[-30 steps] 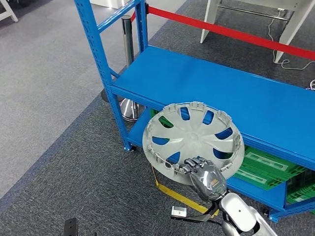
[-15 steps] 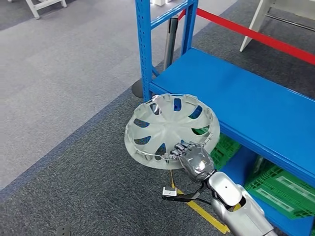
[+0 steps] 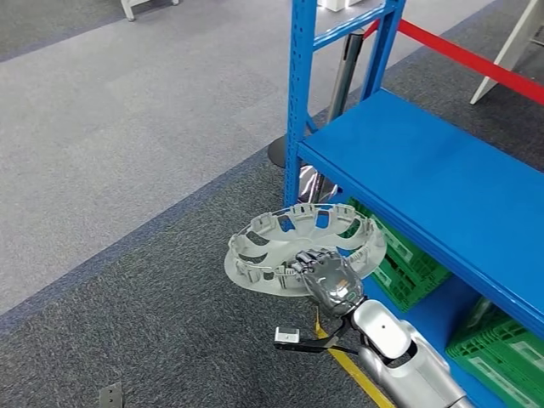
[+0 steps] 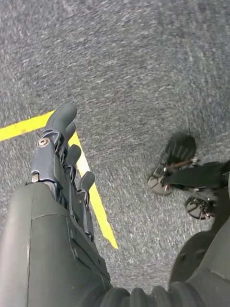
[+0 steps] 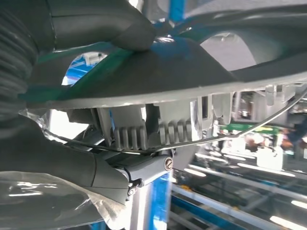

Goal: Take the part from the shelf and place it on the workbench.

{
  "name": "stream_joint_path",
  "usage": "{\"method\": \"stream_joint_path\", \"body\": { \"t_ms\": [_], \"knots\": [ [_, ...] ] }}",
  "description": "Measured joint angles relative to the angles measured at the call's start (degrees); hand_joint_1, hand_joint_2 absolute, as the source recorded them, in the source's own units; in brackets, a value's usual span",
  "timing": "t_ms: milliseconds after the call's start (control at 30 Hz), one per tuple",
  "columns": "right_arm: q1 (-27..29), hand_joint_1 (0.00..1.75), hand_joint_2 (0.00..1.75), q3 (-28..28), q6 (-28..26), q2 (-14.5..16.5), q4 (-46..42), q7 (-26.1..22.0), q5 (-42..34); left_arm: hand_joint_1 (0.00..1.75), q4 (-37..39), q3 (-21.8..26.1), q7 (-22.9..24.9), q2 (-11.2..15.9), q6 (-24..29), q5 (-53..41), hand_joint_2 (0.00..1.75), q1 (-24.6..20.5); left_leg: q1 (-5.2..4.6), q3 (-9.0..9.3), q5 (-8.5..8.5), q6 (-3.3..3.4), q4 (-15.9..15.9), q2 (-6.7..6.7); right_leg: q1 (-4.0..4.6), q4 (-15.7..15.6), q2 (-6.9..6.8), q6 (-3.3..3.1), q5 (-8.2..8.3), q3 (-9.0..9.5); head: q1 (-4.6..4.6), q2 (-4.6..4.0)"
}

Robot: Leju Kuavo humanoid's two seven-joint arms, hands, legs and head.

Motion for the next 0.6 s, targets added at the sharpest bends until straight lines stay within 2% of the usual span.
{"method": "stream_joint_path", "body": {
  "t_ms": [33,67,133,167,200,233,267,300,333,367,400,433,500,533,567,600],
  "knots": [
    [0.0,1.75,1.75,0.0,-0.4,0.0,0.0,0.0,0.3,0.00,0.0,0.0,0.2,-0.1,0.2,-0.1,1.75,-0.1,-0.24,0.85,0.42,0.29,-2.1,1.08,0.23,0.1,-0.57,0.26,-0.20,0.08,0.07,0.00],
    [0.1,1.75,1.75,0.1,-0.9,0.0,0.0,0.1,0.5,0.00,0.0,0.0,0.4,-0.1,0.3,-0.2,1.75,-0.1,-0.52,0.98,0.20,0.65,-2.8,1.55,0.44,0.1,-1.15,0.49,-0.34,0.12,0.14,0.00],
    [0.1,1.75,1.75,0.3,-1.9,0.2,-0.1,0.1,1.0,0.00,0.0,0.0,0.7,-0.1,0.7,-0.4,1.75,0.1,-0.65,0.76,0.25,1.50,-3.1,0.33,0.44,0.0,-2.30,0.96,-0.68,0.27,0.34,0.00],
    [0.0,1.75,1.75,0.4,-2.2,0.4,-0.1,0.1,1.2,0.00,0.0,0.0,0.9,-0.1,0.9,-0.4,1.75,0.2,-0.62,0.80,0.29,1.89,-3.1,-0.37,0.28,0.3,-1.85,1.23,-1.20,0.16,0.39,0.00],
    [0.1,1.75,1.75,0.5,-2.7,0.5,-0.2,0.1,1.4,0.00,0.0,0.0,0.9,-0.1,1.1,-0.4,1.75,0.2,-0.54,0.85,0.38,2.31,-3.2,-1.10,0.12,1.7,-0.62,1.44,-2.24,-0.41,0.46,0.00],
    [0.1,1.75,1.75,0.5,-3.2,0.5,-0.2,0.1,1.8,0.00,0.0,0.0,1.0,0.0,1.3,-0.5,1.75,0.2,-0.46,0.92,0.46,2.68,-3.3,-1.84,-0.01,4.4,1.12,1.56,-3.77,-1.66,0.58,0.00],
    [0.3,1.75,1.75,0.6,-3.8,0.5,-0.2,0.0,2.1,0.00,0.0,0.0,1.2,0.0,1.4,-0.5,1.75,0.1,-0.48,0.91,0.46,2.95,-3.3,-2.60,-0.06,8.1,2.96,1.52,-5.54,-3.46,0.70,0.00],
    [0.5,1.75,1.75,0.7,-4.5,0.5,-0.2,0.1,2.5,0.00,0.0,0.0,1.3,0.1,1.5,-0.5,1.75,0.1,-0.54,0.90,0.47,3.15,-3.3,-3.42,-0.05,12.3,4.06,1.43,-7.13,-5.57,0.79,0.00],
    [0.7,1.75,1.75,0.7,-5.0,0.5,-0.2,0.1,2.9,0.00,0.0,0.0,1.5,0.1,1.6,-0.6,1.75,0.1,-0.62,0.91,0.47,3.25,-3.3,-4.28,-0.02,15.5,4.57,1.33,-7.97,-7.44,0.83,0.00],
    [0.8,1.75,1.75,0.7,-5.5,0.6,-0.3,0.2,3.2,0.00,0.0,0.0,1.6,0.1,1.7,-0.7,1.75,0.2,-0.70,0.93,0.46,3.30,-3.2,-5.19,0.00,16.9,4.79,1.19,-7.69,-8.54,0.84,0.00],
    [0.9,1.75,1.75,0.7,-5.9,0.7,-0.3,0.3,3.6,0.00,0.0,0.0,1.7,0.2,1.8,-0.8,1.75,0.3,-0.75,0.97,0.46,3.31,-3.2,-6.09,0.01,16.0,4.96,0.99,-6.28,-8.57,0.83,0.00],
    [1.0,1.75,1.75,0.7,-6.1,0.8,-0.4,0.3,3.9,0.00,0.0,0.0,1.8,0.2,1.9,-0.9,1.75,0.3,-0.77,1.00,0.47,3.30,-3.2,-6.98,0.02,13.0,5.38,0.73,-4.01,-7.57,0.85,0.00],
    [1.0,1.75,1.75,0.7,-6.7,0.9,-0.7,0.2,4.4,0.00,0.0,0.0,1.8,0.3,2.0,-1.0,1.75,0.3,-0.78,0.91,0.49,3.14,-3.0,-8.50,-0.11,5.2,7.67,0.24,-0.12,-4.36,0.81,0.00],
    [1.0,1.75,1.75,0.7,-7.1,0.9,-0.9,0.0,4.6,0.00,0.0,0.0,1.8,0.3,2.0,-1.0,1.75,0.3,-0.75,0.72,0.57,2.91,-2.9,-9.10,-0.16,2.7,8.74,0.17,0.73,-3.15,0.81,0.00],
    [0.9,1.75,1.75,0.8,-7.6,1.0,-1.1,-0.1,4.9,0.00,0.0,0.0,1.8,0.3,1.9,-1.0,1.75,0.3,-0.66,0.49,0.70,2.61,-2.9,-9.64,-0.17,1.5,9.40,0.16,0.86,-2.52,0.79,0.00],
    [0.9,1.75,1.75,0.9,-8.0,1.2,-1.3,-0.4,5.1,0.00,0.0,0.0,1.7,0.3,1.9,-1.1,1.75,0.3,-0.57,0.29,0.87,2.24,-2.9,-10.16,-0.13,1.1,9.34,0.20,0.77,-2.20,0.79,0.00]
  ]
}}
